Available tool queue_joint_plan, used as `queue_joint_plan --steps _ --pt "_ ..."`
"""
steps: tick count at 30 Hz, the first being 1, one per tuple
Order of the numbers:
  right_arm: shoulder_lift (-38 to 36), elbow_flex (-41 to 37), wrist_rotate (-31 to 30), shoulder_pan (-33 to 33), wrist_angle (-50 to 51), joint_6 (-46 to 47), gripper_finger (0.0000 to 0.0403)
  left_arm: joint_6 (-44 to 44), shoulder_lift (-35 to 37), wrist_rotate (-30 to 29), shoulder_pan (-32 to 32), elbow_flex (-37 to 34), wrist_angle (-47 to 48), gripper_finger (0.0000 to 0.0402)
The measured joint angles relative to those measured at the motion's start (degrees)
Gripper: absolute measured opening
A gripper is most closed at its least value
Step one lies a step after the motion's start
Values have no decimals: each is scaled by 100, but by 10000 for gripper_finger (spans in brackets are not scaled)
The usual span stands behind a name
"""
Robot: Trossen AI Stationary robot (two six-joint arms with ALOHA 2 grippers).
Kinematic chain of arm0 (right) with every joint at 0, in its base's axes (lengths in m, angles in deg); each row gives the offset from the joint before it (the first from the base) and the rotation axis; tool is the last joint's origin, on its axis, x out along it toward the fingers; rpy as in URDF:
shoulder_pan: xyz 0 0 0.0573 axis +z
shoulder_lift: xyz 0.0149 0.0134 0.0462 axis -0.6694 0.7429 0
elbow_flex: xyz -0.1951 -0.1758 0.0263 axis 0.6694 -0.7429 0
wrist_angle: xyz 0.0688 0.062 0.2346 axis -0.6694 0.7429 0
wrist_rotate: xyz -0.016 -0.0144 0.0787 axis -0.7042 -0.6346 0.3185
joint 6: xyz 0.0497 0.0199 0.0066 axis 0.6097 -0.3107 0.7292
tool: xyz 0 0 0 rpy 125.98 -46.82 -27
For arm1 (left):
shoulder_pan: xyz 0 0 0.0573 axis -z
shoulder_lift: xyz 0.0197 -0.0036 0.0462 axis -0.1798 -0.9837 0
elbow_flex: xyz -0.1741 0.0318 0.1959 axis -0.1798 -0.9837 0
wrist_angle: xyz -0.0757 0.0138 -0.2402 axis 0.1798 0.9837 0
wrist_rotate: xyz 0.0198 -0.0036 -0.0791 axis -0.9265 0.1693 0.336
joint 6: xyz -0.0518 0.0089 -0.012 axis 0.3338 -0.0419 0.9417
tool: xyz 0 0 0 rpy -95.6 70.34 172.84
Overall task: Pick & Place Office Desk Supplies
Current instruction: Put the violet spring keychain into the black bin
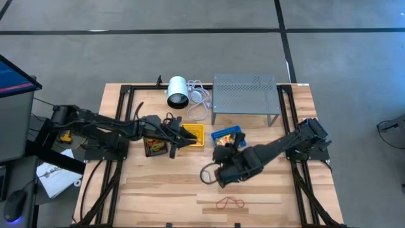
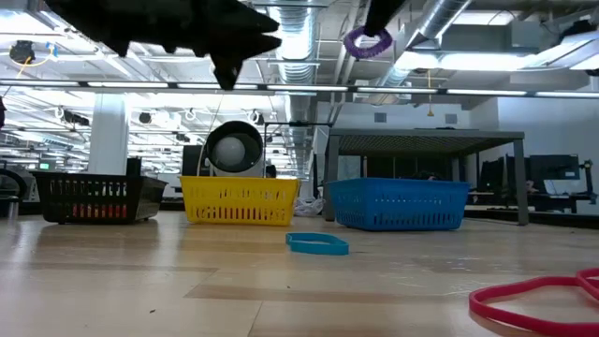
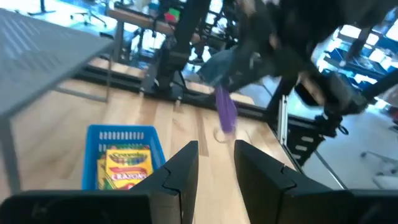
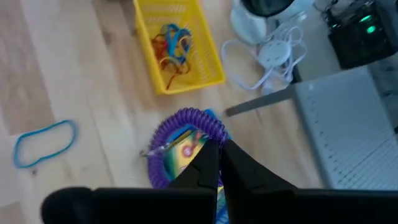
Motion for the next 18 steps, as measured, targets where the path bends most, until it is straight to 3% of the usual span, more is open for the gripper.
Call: queue_joint_plan --steps 7,13,18 --pt "-2 294 -126 -305 -151 -621 0 27 -447 585 -11 -2 -591 159" --pt "-9 416 -102 -465 -521 -1028 0 499 -461 583 -124 7 -994 227" --pt "-9 473 25 -563 -1038 -1461 0 666 -461 582 -267 119 -878 249"
